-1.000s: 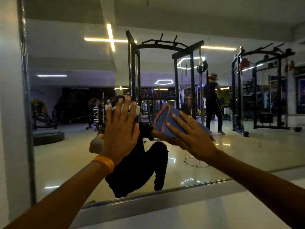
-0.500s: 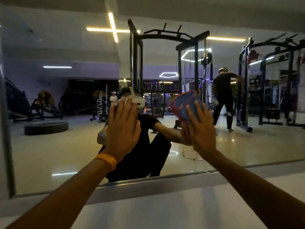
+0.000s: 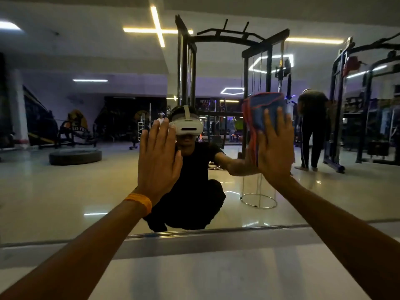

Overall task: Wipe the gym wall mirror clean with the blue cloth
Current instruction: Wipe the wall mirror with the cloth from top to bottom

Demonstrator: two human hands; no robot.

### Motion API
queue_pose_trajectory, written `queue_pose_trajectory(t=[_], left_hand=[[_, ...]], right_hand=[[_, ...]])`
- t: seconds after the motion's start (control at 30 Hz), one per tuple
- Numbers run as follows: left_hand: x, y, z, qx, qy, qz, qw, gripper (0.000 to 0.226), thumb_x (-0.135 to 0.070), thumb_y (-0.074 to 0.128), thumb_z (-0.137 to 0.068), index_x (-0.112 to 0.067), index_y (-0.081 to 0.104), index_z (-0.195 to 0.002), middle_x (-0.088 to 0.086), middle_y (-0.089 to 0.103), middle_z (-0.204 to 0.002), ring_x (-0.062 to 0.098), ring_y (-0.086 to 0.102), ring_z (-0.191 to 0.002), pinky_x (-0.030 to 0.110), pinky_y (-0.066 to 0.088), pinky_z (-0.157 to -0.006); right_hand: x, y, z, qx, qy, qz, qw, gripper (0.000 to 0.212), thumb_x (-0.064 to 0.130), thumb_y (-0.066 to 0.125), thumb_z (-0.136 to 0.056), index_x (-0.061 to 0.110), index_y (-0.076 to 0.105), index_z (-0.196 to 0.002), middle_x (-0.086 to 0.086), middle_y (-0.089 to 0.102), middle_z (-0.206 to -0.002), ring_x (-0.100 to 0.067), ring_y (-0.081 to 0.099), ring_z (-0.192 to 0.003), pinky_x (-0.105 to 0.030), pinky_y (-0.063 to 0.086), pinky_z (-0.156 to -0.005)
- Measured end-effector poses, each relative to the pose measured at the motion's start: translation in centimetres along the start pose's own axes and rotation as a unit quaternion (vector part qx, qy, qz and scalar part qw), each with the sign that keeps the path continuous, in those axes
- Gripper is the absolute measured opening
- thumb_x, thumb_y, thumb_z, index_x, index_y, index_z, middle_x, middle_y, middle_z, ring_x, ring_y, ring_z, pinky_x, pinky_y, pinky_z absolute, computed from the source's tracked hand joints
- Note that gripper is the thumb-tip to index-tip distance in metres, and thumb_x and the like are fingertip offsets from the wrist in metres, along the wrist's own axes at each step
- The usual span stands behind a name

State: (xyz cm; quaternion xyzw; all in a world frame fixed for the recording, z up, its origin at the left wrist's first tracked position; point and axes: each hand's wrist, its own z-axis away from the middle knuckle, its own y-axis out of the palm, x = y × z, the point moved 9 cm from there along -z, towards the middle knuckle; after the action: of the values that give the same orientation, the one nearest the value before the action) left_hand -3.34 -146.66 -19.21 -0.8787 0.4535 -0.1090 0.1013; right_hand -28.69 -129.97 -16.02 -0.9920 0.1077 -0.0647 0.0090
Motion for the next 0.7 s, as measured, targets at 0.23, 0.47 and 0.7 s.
queue_pose_trajectory(t=[0.23, 0.47, 0.7], left_hand=[[-3.0, 0.9, -0.9, 0.018, 0.047, -0.060, 0.997, 0.067, -0.042, 0.032, -0.104, -0.007, 0.029, -0.162, 0.014, 0.016, -0.172, 0.032, 0.008, -0.161, 0.065, 0.009, -0.125], [-2.7, 1.6, -0.8, 0.021, 0.053, -0.049, 0.997, 0.066, -0.041, 0.033, -0.105, -0.010, 0.025, -0.163, 0.013, 0.015, -0.173, 0.032, 0.007, -0.161, 0.063, 0.009, -0.126], [-0.7, 0.6, -0.4, -0.007, 0.047, -0.033, 0.998, 0.067, -0.040, 0.031, -0.106, -0.009, 0.022, -0.164, 0.013, 0.012, -0.173, 0.030, 0.006, -0.161, 0.059, 0.009, -0.128]], right_hand=[[6.7, 3.3, 7.0, 0.110, -0.225, 0.042, 0.967, 0.058, 0.042, 0.040, -0.110, 0.022, 0.024, -0.162, -0.013, 0.019, -0.170, -0.038, 0.012, -0.157, -0.058, 0.016, -0.126], [0.6, -2.4, 0.9, -0.054, 0.065, -0.029, 0.996, 0.069, 0.057, 0.012, -0.110, 0.012, 0.029, -0.160, -0.012, 0.016, -0.167, -0.033, 0.002, -0.157, -0.055, 0.013, -0.125], [4.0, 2.1, 4.8, 0.077, -0.275, 0.071, 0.956, 0.064, 0.044, 0.049, -0.107, 0.016, 0.031, -0.161, -0.019, 0.028, -0.167, -0.042, 0.020, -0.155, -0.063, 0.023, -0.122]])
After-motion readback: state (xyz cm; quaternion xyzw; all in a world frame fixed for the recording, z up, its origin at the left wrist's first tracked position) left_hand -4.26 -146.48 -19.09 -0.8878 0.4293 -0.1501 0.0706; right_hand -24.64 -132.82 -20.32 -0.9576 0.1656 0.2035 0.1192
